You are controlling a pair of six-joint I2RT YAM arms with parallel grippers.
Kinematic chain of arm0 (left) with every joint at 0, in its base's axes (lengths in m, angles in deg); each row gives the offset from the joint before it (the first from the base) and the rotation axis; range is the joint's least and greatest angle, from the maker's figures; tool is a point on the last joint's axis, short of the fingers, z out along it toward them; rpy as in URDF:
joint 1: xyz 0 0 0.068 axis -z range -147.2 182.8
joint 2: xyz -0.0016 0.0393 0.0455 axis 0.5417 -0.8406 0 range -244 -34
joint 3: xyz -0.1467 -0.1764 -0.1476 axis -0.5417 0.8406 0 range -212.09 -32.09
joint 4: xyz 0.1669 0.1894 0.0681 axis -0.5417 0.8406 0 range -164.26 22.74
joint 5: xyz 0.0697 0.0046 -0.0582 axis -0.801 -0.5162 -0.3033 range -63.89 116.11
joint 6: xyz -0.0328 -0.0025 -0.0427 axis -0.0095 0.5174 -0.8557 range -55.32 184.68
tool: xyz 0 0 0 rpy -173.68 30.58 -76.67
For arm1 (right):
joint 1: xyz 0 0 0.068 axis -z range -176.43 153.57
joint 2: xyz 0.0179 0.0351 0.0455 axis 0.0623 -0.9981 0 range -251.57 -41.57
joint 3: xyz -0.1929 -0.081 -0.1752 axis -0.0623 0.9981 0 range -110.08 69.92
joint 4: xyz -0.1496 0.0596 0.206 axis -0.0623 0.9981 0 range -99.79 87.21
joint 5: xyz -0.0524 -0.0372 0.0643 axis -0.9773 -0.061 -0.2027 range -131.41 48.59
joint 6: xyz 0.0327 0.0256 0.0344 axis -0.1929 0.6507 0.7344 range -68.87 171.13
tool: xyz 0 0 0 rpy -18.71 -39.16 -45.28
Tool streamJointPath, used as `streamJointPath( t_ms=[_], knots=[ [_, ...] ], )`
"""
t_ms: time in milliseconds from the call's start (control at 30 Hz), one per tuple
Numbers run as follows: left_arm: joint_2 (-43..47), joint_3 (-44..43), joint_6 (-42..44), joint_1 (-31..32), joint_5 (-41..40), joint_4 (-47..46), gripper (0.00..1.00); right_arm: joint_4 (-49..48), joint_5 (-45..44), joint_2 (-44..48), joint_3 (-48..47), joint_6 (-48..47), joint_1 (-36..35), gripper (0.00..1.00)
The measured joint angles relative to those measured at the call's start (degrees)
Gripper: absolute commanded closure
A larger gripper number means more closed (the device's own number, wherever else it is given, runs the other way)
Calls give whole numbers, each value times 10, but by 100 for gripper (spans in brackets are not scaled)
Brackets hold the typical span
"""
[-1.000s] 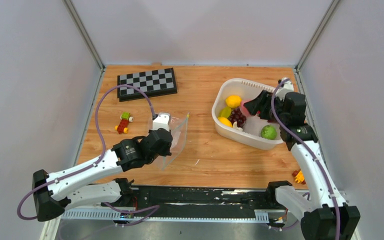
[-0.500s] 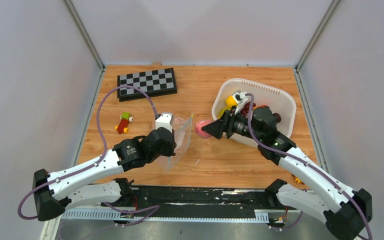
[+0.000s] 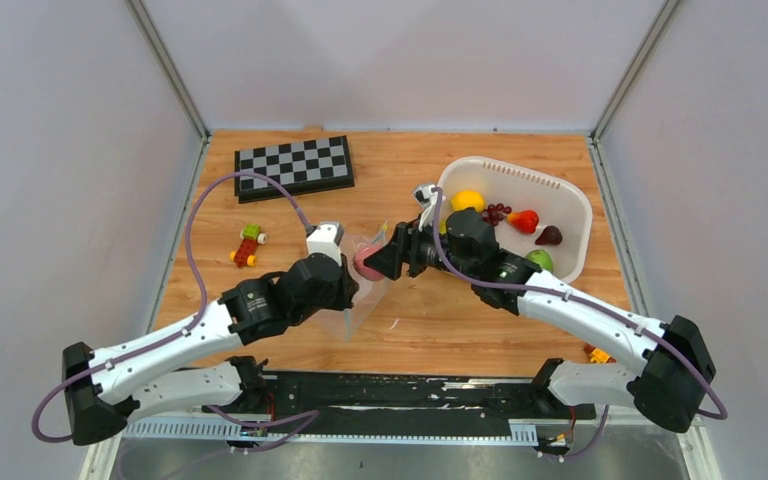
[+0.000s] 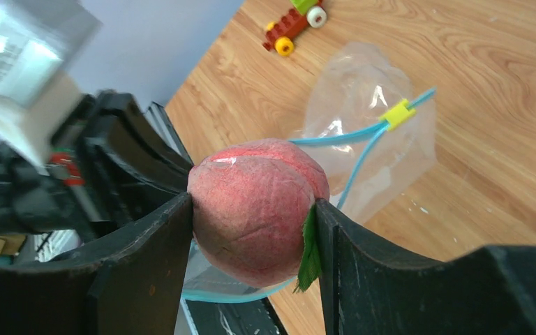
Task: Place the food in the zip-top bag and seal the zipper
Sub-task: Place the fake fruit in the zipper food storage bag.
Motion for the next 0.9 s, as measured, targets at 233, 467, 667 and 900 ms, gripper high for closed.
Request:
streamJointPath(
  t_ms=[233, 467, 667, 900],
  knots=[
    [34, 0, -16, 0, -8, -12, 100, 92, -60, -17, -38, -51, -22, 47],
    [68, 0, -21, 0, -22, -12, 100, 122, -93, -17, -57, -98, -43, 23],
    [71, 0, -20, 0, -25, -12, 100, 122, -94, -16, -67, -119, -63, 15],
    [71, -11, -18, 0, -36, 14, 100, 97, -89, 47, -45, -122, -65, 38]
  ],
)
